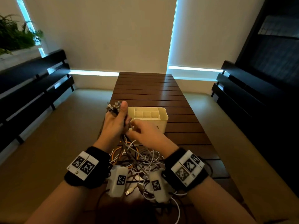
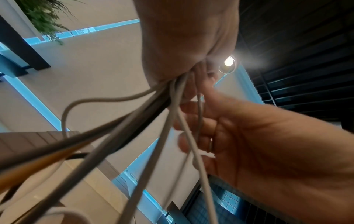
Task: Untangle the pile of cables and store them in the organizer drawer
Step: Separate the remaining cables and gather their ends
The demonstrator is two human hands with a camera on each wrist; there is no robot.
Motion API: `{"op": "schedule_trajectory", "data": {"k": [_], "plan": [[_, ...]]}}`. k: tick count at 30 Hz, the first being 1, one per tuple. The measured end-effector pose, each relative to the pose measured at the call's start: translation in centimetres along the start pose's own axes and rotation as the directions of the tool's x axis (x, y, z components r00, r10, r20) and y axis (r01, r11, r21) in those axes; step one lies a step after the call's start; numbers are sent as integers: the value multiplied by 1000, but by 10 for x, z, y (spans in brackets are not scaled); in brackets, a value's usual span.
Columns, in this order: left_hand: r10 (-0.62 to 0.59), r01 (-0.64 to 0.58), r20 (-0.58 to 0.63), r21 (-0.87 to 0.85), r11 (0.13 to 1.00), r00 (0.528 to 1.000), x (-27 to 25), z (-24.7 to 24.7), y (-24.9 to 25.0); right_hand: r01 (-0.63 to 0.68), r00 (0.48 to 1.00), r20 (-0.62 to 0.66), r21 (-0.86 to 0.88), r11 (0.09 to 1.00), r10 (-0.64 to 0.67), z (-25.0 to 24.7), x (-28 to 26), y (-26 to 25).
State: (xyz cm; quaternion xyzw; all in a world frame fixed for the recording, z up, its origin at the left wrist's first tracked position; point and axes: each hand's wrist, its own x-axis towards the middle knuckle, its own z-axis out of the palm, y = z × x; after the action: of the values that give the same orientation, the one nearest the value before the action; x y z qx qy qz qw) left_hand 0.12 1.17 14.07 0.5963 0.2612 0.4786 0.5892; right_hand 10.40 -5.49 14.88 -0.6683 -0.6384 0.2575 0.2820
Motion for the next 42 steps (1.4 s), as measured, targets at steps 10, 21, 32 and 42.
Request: {"op": "schedule_trajectory", "data": {"k": [10, 21, 32, 42], "plan": [[121, -82, -467, 101, 991, 876, 30, -47, 23, -359, 726, -580, 136, 923, 368, -84, 17, 122], [188, -310, -570, -124, 943, 800, 60, -31, 45, -303, 923, 167, -239, 922, 347, 26, -42, 107], [443, -511, -676, 114, 852, 589, 93, -72, 67, -479, 861, -43, 261, 838, 506, -40, -88, 214], [411, -470, -615, 74, 880, 673, 93, -79, 65, -699, 628, -425, 60, 713, 652, -57, -95, 246]]}}
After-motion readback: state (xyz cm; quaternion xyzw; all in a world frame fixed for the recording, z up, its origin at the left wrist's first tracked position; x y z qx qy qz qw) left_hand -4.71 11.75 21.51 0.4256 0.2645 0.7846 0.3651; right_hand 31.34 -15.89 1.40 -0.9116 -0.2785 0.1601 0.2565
